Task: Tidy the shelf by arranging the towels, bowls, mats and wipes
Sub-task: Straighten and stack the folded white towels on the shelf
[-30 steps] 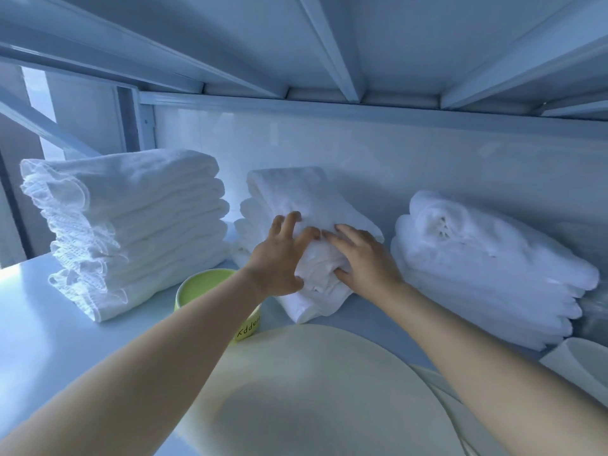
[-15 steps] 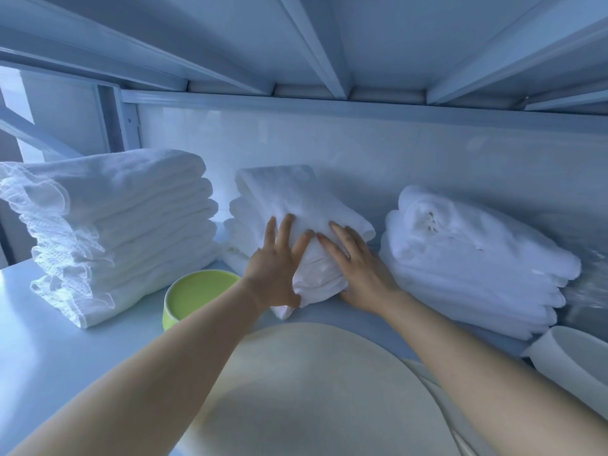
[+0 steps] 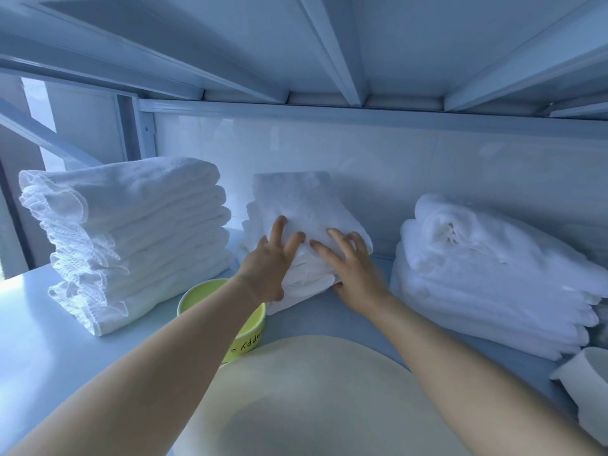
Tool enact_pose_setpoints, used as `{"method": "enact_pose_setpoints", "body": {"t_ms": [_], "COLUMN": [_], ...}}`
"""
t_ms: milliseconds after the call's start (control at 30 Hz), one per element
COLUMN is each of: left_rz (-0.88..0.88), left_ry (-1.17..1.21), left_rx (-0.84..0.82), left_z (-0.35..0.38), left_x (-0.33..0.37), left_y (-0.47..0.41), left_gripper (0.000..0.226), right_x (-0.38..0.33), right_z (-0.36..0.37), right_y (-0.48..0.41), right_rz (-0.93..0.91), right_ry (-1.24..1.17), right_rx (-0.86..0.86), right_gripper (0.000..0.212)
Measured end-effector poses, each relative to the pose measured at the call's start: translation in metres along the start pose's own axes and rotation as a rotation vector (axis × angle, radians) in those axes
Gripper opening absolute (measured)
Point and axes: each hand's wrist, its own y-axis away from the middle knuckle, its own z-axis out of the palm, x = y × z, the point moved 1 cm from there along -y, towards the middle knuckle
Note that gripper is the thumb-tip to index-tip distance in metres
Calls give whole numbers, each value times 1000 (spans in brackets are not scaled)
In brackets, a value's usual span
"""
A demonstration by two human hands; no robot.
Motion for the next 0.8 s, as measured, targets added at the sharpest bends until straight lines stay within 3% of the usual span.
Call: {"method": "enact_pose_setpoints", "body": {"t_ms": [300,500,667,800], "left_rz": [143,246,292,323], "left_ry": [161,262,231,279], "left_rx": [43,17,26,21], "left_z": [3,-8,-14,-17], "left_x": [-12,-15,-26,-30], "left_y": [8,17,22,22], "left_gripper": [86,83,84,98], "right_x": [-2,-22,-41,-39], "right_z": [0,-28,-43,-64], "right_y": [16,42,53,34], "right_rz": [-34,-56,-53,-7], "right_ry": [-19,95,185,187], "right_rx": [114,189,148,148], "right_gripper": [90,87,78,75]}}
